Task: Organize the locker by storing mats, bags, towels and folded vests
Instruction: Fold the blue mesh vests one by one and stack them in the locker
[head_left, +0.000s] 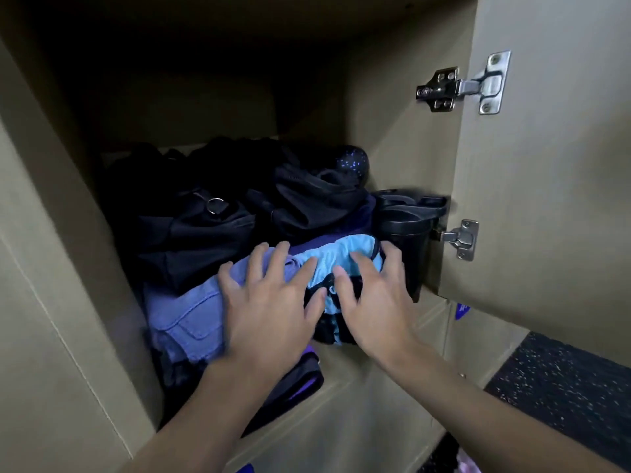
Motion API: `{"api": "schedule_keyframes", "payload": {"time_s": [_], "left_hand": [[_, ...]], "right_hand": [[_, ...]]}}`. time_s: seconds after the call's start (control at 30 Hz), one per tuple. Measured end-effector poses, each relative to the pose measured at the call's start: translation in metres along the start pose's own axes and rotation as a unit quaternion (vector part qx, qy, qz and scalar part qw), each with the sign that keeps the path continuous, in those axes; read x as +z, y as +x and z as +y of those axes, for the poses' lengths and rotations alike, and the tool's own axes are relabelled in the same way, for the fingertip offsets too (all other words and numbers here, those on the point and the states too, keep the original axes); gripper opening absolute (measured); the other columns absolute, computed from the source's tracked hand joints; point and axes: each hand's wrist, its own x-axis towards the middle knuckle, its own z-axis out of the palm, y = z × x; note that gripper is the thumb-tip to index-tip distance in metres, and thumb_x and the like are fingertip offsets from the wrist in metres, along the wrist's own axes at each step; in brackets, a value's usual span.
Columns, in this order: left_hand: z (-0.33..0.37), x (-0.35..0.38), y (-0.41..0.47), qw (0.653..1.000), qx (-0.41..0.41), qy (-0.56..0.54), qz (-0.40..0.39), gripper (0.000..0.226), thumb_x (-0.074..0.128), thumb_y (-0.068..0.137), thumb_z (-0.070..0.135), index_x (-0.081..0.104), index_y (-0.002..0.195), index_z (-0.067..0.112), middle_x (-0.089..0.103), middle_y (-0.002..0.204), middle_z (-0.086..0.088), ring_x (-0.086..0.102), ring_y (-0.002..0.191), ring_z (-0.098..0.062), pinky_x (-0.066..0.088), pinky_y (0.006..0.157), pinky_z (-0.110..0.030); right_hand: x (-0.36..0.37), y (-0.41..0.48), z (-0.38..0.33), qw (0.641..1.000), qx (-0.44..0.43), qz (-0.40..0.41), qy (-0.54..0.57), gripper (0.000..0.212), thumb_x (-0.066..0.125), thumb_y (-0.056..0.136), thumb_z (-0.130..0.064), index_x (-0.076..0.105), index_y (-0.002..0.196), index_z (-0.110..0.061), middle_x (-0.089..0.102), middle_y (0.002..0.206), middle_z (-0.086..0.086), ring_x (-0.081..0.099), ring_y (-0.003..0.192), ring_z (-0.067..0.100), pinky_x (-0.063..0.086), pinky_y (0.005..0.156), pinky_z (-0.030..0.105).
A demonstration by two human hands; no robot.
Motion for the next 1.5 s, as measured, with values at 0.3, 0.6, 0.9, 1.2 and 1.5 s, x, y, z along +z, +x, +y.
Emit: {"api": "schedule_keyframes", "payload": {"time_s": [0.3, 0.6, 0.9, 1.2, 1.5], "left_hand": [[-0.005, 0.0, -0.013, 0.999, 0.022, -0.015, 0.022, 0.049, 0.042, 0.086, 0.05, 0.064, 0.122, 0.025, 0.051, 0.144, -0.006, 0.042, 0.138, -0.029, 0.032, 0.103, -0.061], [-0.008, 0.004, -0.016, 0.999, 0.038, 0.024, 0.01, 0.049, 0.043, 0.085, 0.052, 0.064, 0.12, 0.024, 0.052, 0.143, -0.006, 0.042, 0.139, -0.029, 0.029, 0.104, -0.061], [-0.011, 0.004, -0.018, 0.999, 0.046, 0.024, 0.018, 0.05, 0.04, 0.086, 0.05, 0.066, 0.12, 0.024, 0.053, 0.143, -0.007, 0.042, 0.139, -0.03, 0.03, 0.105, -0.06], [-0.01, 0.005, -0.018, 0.999, 0.041, 0.008, 0.031, 0.049, 0.041, 0.084, 0.049, 0.066, 0.118, 0.024, 0.053, 0.143, -0.007, 0.042, 0.139, -0.029, 0.029, 0.106, -0.058], [-0.012, 0.0, -0.017, 0.998, 0.047, -0.019, 0.031, 0.053, 0.037, 0.083, 0.046, 0.064, 0.125, 0.027, 0.052, 0.144, -0.007, 0.041, 0.14, -0.029, 0.027, 0.108, -0.06]], "right_hand": [[-0.002, 0.01, 0.005, 0.992, -0.089, -0.047, -0.077, 0.069, 0.027, 0.091, -0.063, 0.055, 0.135, -0.017, 0.057, 0.135, 0.003, 0.044, 0.129, 0.026, 0.041, 0.097, 0.041], [0.005, 0.016, 0.002, 0.981, -0.01, -0.189, -0.03, 0.051, 0.045, 0.098, -0.05, 0.046, 0.144, -0.026, 0.041, 0.151, 0.001, 0.032, 0.139, 0.022, 0.045, 0.099, 0.042], [0.012, 0.022, -0.003, 0.976, 0.017, -0.215, 0.02, 0.055, 0.048, 0.099, -0.045, 0.041, 0.148, -0.02, 0.033, 0.155, 0.009, 0.025, 0.144, 0.027, 0.031, 0.113, 0.041], [0.033, 0.016, 0.002, 0.98, -0.004, -0.196, 0.031, 0.057, 0.043, 0.101, -0.045, 0.032, 0.152, -0.023, 0.02, 0.161, 0.01, 0.006, 0.151, 0.024, 0.016, 0.121, 0.039], [0.028, 0.015, 0.005, 0.971, 0.006, -0.239, 0.017, 0.06, 0.036, 0.102, -0.048, 0.019, 0.155, -0.028, 0.003, 0.164, 0.009, -0.004, 0.15, 0.027, 0.008, 0.122, 0.041]]}}
